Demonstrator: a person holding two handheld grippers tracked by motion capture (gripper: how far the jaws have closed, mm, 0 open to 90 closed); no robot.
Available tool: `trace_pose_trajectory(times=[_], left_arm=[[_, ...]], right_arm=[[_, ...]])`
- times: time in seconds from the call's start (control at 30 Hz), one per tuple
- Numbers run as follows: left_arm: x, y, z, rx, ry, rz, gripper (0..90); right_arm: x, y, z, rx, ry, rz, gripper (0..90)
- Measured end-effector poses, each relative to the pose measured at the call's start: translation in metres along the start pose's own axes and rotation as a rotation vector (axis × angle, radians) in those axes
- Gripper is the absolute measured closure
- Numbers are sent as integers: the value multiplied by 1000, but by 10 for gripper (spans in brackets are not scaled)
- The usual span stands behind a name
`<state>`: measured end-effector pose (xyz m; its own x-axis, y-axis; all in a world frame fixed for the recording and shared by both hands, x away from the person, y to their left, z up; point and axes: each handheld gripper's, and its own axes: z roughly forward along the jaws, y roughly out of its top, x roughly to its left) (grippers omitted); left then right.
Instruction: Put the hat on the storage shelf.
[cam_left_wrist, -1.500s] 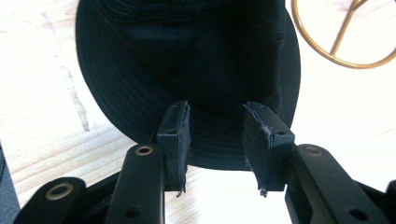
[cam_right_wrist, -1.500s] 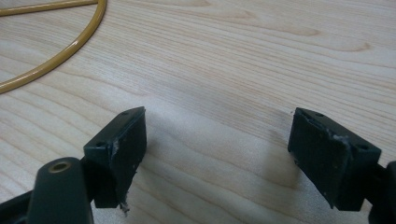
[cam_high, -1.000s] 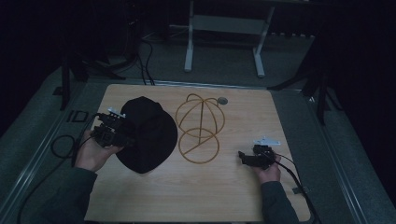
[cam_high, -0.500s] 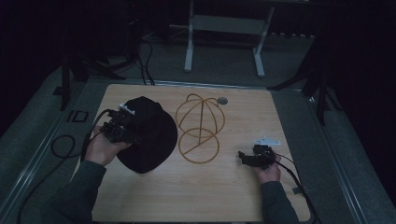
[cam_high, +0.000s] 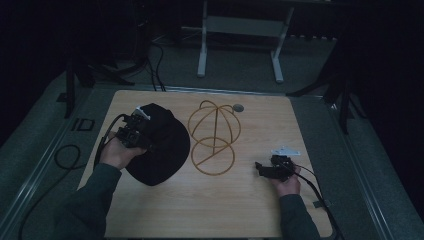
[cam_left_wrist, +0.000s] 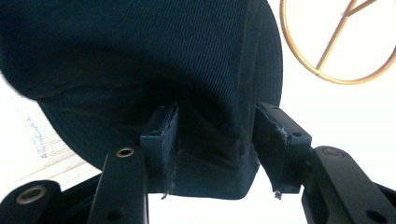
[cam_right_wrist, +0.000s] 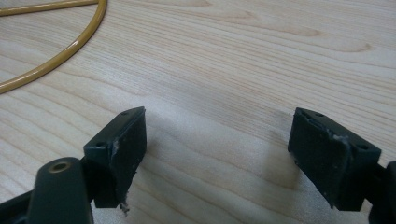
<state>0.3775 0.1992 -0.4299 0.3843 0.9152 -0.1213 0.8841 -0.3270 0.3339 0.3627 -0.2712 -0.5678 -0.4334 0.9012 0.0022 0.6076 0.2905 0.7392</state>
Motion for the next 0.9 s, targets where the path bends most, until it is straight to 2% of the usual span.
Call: trace_pose_trajectory(times=[0.1, 0.23, 0.3, 0.4, 0.53, 0.57, 0.7, 0.83, 0.9], left_arm=[[1, 2, 5, 19, 6, 6, 578], [8, 2, 5, 33, 5, 14, 782], [11, 2, 5, 55, 12, 24, 822], [16, 2, 3, 70, 13, 23, 829], [28, 3, 2, 126, 4, 24, 826], [28, 3, 2, 126, 4, 24, 824], [30, 11, 10, 201, 5, 32, 794], [29, 17, 14, 225, 9, 24, 738], [30, 23, 15, 231, 15, 2, 709]], right_arm=[[0, 0, 0, 0, 0, 0, 193], [0, 0, 0, 0, 0, 0, 193], [0, 0, 0, 0, 0, 0, 192], [0, 0, 0, 0, 0, 0, 192], [0, 0, 0, 1, 1, 1, 193], [0, 0, 0, 1, 1, 1, 193], [0, 0, 0, 0, 0, 0, 193], [0, 0, 0, 0, 0, 0, 193], [0, 0, 0, 0, 0, -1, 193]])
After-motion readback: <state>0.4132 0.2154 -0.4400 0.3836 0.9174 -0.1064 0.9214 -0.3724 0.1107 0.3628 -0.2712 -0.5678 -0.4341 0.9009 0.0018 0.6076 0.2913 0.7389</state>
